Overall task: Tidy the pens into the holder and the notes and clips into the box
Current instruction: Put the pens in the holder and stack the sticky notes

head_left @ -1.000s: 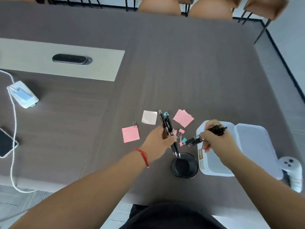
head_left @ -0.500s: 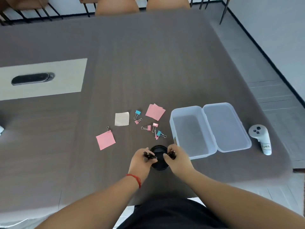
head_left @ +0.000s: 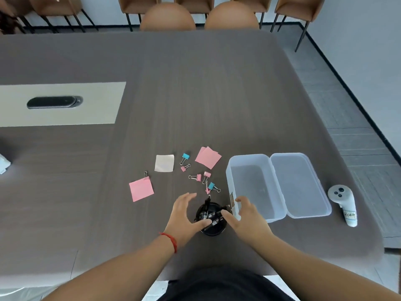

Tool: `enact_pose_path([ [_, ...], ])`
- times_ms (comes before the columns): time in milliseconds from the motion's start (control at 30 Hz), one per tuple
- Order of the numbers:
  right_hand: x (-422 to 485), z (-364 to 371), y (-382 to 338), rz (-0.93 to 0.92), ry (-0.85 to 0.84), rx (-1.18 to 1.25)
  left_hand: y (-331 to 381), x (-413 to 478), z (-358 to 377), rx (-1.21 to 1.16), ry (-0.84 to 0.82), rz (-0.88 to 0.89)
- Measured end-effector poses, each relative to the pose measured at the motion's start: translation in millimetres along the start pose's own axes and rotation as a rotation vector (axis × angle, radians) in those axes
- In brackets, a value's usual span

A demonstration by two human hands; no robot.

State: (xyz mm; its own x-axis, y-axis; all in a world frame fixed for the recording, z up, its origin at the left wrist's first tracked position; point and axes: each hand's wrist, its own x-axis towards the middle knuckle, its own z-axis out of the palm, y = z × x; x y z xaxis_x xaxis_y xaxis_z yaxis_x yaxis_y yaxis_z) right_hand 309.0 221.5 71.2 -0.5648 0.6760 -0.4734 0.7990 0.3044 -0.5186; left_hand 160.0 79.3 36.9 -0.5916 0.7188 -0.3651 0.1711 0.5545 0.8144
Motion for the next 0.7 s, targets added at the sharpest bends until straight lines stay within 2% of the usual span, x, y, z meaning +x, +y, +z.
enact_pose_path([
  [133, 13.8, -39.0, -24.2, -0.045, 0.123, -0.144, -2.5, 10.7, -44.3, -0.065, 0.075, 0.038],
  [233, 39.0, -61.2, -57.9, -0.120, 0.220, -0.106, 0.8, 29.9, -80.2, -0.062, 0.293, 0.034],
  [333, 67.5, -63.6, -96.0, -0.194, 0.201, -0.107, 3.4, 51.4, -111.0, -0.013, 0.470, -0.016],
  [433, 110.5, -47.1, -123.9, -0.133, 0.097, -0.080, -10.7, 77.9, -132.3, 0.094, 0.541, -0.236],
  [567, 168.6, -22.5, -134.0, 0.193, -0.100, 0.094, -48.8, 101.4, -140.9, 0.153, 0.456, -0.739],
  [667, 200.9, -2.4, -122.3, 0.348, -0.148, 0.038, -74.4, 110.1, -131.4, 0.189, 0.372, -0.888],
  [700, 212.0, 6.6, -118.6, 0.436, -0.095, 0.114, -80.2, 112.9, -126.8, 0.203, 0.371, -0.903],
])
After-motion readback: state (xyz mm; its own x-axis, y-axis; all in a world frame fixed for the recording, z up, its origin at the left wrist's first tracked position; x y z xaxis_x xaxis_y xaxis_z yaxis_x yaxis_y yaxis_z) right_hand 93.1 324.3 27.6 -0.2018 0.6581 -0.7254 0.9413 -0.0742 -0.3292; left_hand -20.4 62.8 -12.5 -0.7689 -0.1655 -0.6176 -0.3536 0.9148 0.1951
